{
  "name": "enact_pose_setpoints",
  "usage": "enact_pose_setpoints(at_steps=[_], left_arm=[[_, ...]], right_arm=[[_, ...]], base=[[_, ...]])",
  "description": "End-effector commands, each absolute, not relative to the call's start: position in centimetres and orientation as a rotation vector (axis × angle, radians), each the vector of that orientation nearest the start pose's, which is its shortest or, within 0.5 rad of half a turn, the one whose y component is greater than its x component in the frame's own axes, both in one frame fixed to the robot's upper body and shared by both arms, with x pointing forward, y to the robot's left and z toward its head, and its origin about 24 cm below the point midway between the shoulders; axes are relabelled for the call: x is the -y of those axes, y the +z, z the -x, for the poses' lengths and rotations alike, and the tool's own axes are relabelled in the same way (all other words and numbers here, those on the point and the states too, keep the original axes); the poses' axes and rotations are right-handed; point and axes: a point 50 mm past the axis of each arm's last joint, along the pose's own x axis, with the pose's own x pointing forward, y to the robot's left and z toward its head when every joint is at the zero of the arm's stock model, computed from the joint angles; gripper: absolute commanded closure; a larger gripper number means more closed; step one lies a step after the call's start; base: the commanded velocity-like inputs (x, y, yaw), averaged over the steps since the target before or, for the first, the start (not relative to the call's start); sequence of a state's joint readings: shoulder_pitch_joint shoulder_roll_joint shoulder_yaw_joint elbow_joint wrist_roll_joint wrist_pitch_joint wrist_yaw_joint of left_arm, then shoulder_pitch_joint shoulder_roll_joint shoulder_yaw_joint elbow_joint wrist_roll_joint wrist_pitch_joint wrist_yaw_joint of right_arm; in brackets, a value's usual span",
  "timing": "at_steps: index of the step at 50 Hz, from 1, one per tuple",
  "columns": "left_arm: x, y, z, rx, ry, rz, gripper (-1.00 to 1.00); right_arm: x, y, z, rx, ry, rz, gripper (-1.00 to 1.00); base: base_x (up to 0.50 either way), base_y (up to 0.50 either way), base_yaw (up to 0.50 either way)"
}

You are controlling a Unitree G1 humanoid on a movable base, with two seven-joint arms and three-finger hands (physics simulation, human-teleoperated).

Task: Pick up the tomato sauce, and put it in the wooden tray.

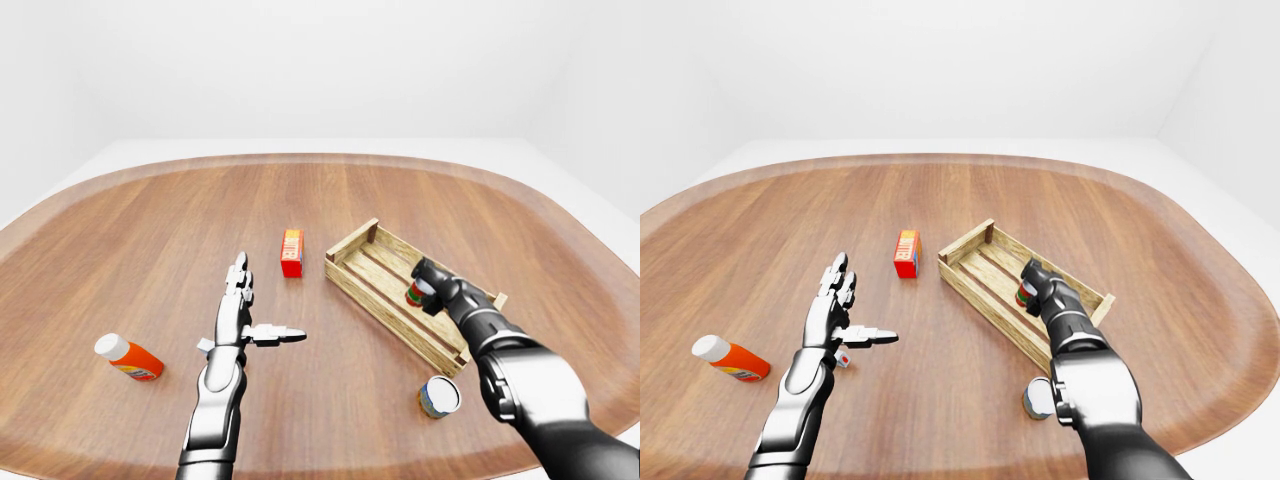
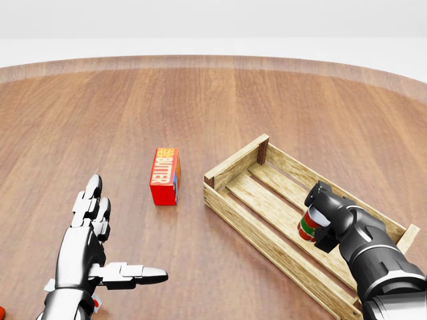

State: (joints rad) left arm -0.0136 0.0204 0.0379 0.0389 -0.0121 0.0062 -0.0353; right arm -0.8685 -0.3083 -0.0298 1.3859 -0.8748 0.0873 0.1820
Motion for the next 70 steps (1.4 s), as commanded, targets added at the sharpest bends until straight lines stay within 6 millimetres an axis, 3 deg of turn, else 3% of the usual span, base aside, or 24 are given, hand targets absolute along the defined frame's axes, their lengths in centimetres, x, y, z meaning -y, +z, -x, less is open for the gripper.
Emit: enact_pose_setpoints(at_steps=[1, 53, 54, 70], left_arm=[[-15.97, 3.48, -25.6, -0.032, 0.0, -0.007, -1.0], [-15.92, 3.48, -25.55, -0.03, -0.002, -0.005, -1.0], [-15.92, 3.47, -25.56, -0.03, -0.002, -0.005, -1.0], [-15.94, 3.47, -25.59, -0.031, -0.002, -0.006, -1.0]], right_arm=[[22.78, 0.86, -35.18, -0.733, 0.255, 1.141, 1.0], [23.39, 0.39, -34.73, -0.72, 0.208, 1.203, 0.98], [23.52, 0.62, -34.86, -0.706, 0.177, 1.172, -1.0], [23.57, 0.27, -34.59, -0.721, 0.195, 1.19, -1.0]], base=[[0.0, 0.0, 0.0], [0.0, 0.0, 0.0], [0.0, 0.0, 0.0], [0.0, 0.0, 0.0]])
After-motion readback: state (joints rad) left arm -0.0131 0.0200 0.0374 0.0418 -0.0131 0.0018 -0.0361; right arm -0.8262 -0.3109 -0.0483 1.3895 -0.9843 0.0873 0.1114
